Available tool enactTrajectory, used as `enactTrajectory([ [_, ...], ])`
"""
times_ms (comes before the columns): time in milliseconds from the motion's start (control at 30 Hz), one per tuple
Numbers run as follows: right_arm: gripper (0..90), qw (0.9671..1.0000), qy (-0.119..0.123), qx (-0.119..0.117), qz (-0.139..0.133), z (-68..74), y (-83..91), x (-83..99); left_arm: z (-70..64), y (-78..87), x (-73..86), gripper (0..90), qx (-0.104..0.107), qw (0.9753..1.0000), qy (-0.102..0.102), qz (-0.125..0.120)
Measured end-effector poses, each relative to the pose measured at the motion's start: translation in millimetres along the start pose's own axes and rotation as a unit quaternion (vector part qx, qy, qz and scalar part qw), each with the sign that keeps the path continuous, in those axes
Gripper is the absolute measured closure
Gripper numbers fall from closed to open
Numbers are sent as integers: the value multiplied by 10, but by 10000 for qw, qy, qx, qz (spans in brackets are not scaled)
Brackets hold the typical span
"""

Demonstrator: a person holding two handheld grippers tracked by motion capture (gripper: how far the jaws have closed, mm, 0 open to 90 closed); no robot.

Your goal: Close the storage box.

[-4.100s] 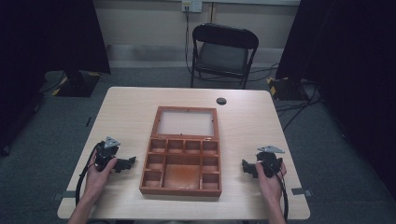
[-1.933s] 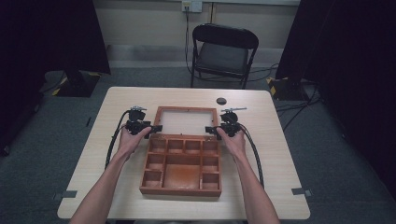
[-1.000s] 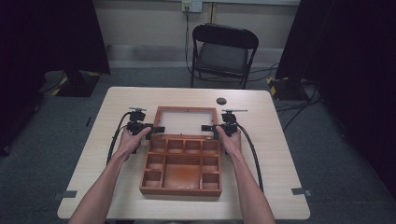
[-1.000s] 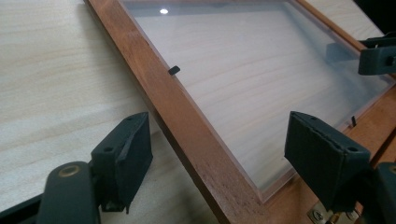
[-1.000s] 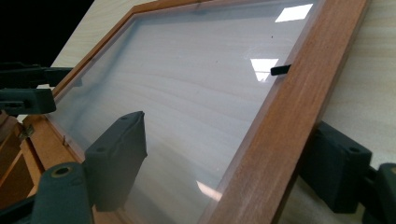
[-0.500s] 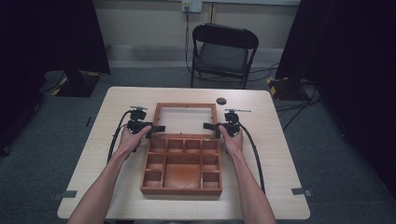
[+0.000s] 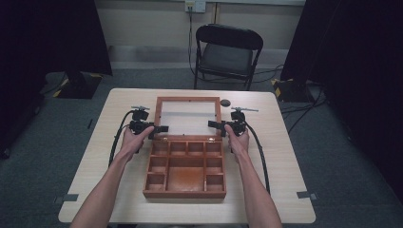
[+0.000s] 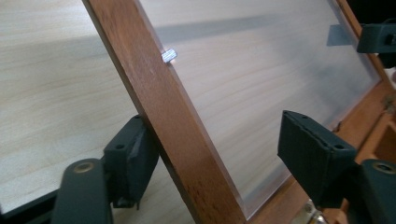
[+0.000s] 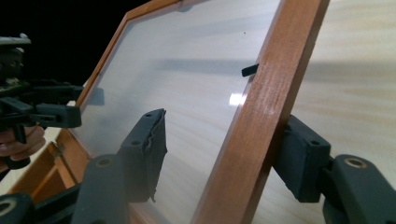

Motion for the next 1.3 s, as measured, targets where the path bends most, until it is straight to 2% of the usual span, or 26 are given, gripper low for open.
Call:
enactTrajectory([
  [33,397,10000,-2,-50,-41,18,8,-12,-4,8,-5,301,20,10000,2,-38],
  [133,406,10000,71,-16,-12,63,29,-50,-30,25,-32,305,-101,9999,-105,-46],
  [300,422,9999,155,-16,-14,100,60,-75,-51,52,-57,312,-174,9996,-225,-53],
  [400,426,9999,165,-17,-32,129,79,-96,-55,80,-82,343,-181,9996,-158,-113],
  [567,408,9996,271,32,-75,213,98,-151,-64,116,-142,368,-241,9994,-229,-133],
  [667,411,9996,249,27,-101,237,104,-170,-78,130,-175,366,-318,9989,-333,-61],
  [833,418,9995,283,24,-114,258,119,-182,-98,143,-188,368,-374,9986,-355,-66],
  [967,427,9994,325,35,-125,277,144,-189,-90,161,-234,382,-358,9988,-289,-168],
  [1067,430,9993,332,14,-139,291,161,-199,-106,158,-276,372,-445,9981,-406,-135],
  [1300,434,9989,436,79,-146,324,216,-220,-128,169,-330,376,-468,9976,-461,-219],
])
Point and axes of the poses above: each handheld gripper's, and its own axes: y roughly backward along the jaws, x roughly out of its underside, z roughly to its left, the point moved 2 cm from there along -y, roughly forward along the jaws, and after that the axes turned 14 degrees about -y, right-handed, at the moved point
